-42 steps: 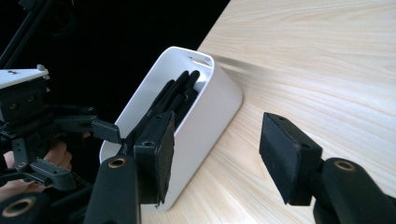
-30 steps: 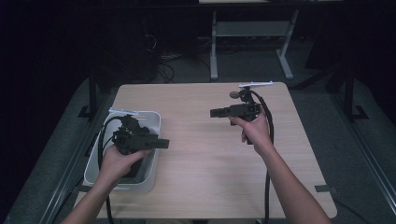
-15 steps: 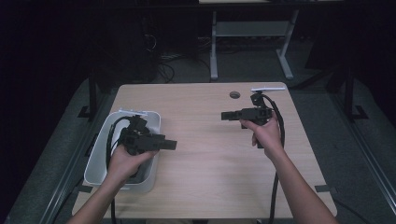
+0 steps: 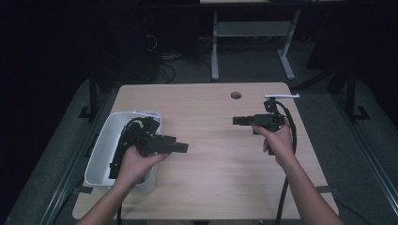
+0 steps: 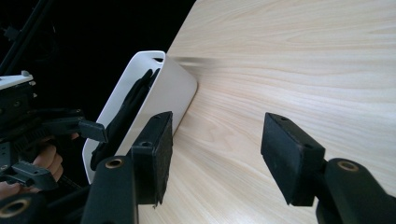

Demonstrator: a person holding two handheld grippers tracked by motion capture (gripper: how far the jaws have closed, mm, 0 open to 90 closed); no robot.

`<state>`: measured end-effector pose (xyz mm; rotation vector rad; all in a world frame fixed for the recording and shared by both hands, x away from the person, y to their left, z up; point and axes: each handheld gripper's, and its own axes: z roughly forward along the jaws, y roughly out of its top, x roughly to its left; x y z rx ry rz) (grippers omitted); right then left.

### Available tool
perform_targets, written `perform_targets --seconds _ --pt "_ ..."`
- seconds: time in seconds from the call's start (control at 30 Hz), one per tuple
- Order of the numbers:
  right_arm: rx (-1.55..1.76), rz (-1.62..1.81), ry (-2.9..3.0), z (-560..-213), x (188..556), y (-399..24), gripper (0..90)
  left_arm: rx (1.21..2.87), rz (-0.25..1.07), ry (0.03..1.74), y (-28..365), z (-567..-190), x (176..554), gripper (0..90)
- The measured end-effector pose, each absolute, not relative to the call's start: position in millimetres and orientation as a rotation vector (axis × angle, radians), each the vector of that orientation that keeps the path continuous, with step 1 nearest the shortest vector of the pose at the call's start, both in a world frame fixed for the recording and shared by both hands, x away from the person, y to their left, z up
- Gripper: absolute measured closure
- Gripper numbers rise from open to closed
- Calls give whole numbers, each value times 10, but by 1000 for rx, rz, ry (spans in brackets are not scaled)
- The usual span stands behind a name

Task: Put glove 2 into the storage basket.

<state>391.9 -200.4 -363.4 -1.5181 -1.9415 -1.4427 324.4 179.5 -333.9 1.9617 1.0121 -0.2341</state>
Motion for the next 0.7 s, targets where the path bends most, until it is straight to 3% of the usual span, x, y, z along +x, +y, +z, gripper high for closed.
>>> perform_targets --seconds 0.7 --pt "-1597 -1435 -1895 -3833 3768 -2361 429 2003 -252 964 1491 -3444 3220 193"
